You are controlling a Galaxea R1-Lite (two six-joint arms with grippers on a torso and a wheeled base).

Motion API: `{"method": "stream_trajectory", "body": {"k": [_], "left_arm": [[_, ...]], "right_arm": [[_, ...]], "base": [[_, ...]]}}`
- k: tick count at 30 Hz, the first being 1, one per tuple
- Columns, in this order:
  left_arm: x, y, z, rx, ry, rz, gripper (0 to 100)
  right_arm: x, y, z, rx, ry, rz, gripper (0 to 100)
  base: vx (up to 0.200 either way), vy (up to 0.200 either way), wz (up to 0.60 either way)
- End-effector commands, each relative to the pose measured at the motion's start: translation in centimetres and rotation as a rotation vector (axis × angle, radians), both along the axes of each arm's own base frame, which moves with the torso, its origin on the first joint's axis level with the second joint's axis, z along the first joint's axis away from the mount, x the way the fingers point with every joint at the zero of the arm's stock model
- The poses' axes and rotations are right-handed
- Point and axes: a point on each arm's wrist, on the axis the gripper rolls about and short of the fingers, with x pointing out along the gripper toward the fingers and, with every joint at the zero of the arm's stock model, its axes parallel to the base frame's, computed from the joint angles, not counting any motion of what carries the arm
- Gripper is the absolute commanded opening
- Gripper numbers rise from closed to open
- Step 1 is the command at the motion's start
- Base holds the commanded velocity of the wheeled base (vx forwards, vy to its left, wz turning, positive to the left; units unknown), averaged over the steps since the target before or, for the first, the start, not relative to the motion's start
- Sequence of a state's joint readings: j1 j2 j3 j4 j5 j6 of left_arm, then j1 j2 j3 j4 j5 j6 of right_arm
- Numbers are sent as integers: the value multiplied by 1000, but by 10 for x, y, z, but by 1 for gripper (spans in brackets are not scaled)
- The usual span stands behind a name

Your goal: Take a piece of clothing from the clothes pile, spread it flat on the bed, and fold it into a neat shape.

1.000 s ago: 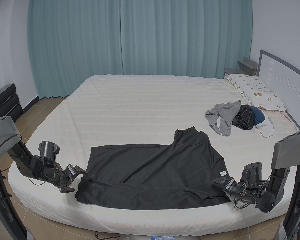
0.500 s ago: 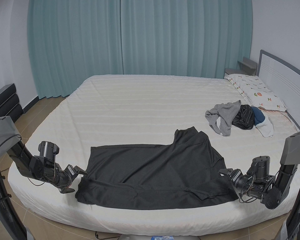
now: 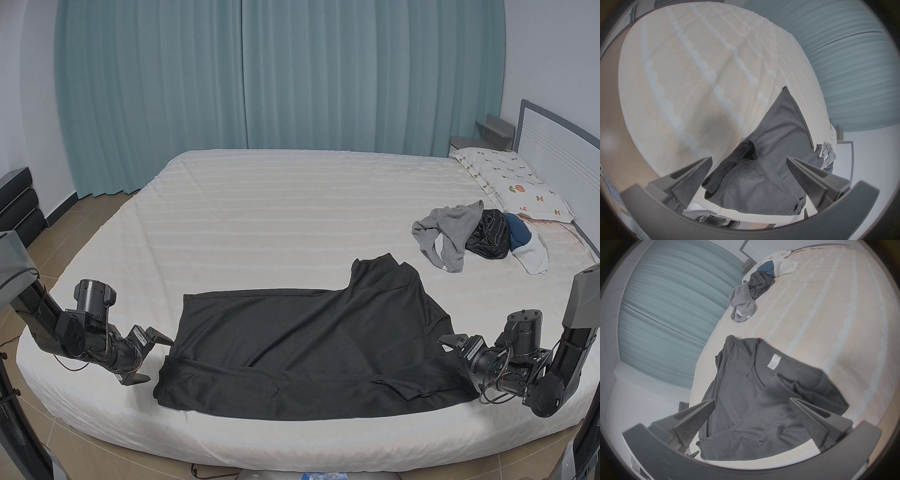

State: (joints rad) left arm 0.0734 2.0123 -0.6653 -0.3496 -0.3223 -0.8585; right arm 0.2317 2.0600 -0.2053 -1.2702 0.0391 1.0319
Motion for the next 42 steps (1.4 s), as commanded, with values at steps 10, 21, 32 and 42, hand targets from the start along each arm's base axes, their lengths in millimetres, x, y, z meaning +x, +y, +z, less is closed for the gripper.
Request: {"method": "stream_trajectory", "body": {"k": [10,21,32,42], "left_arm": [[-2,-7,2,-2,1,-13,100],[-4,-18,8,-19,1,-21,100],[-4,-18,10,-24,-7,-17,100],[21,-16,40,-3,-164,-3,100]], "right_arm": [[1,1,0,0,-3,3,100],[1,1,0,-1,-4,5,100],[1,2,0,-1,-4,10,100],[2,4,2,6,-26,17,100]], "base": [[0,0,0],[0,-127,0],[0,-36,0],[0,0,0]]}}
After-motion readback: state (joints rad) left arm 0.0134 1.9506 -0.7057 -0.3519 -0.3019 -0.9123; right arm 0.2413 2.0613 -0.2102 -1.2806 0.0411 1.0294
